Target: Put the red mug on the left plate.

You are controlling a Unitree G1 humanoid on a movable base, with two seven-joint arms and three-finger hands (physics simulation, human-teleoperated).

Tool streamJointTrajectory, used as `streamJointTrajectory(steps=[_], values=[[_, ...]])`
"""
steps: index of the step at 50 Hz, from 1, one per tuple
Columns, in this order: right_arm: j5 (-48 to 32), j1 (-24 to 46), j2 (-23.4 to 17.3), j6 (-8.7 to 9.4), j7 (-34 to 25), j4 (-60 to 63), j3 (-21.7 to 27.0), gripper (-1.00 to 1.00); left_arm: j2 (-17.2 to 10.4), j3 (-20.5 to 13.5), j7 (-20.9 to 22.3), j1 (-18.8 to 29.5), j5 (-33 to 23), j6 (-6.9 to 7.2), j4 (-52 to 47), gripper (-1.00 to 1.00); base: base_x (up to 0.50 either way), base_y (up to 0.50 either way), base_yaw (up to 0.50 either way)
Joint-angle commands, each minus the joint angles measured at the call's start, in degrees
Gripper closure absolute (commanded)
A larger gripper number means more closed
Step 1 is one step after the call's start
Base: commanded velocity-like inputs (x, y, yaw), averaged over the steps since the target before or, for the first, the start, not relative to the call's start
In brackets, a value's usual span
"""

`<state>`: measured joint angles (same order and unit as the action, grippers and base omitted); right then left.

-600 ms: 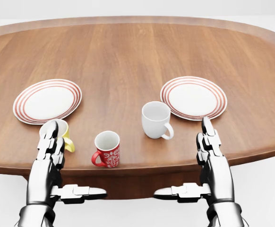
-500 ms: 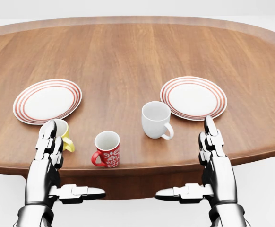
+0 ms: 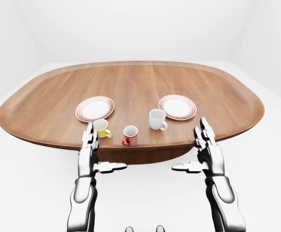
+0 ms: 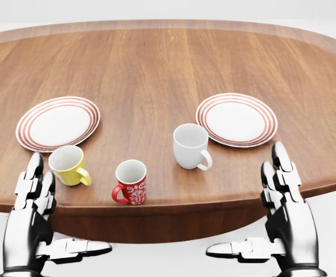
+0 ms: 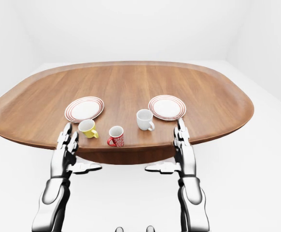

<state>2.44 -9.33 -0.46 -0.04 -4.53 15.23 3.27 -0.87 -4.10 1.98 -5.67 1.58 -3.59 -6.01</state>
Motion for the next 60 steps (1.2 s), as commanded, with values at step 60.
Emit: streamJointTrajectory(steps=[60], values=[[6.2,-19.0,13.7,-4.96,-16.5,26.5,17.6,-1.0,6.5,-8.7,8.4,-18.8,4.8,-1.41,-17.9,-1.0,0.0,0.15,0.0]])
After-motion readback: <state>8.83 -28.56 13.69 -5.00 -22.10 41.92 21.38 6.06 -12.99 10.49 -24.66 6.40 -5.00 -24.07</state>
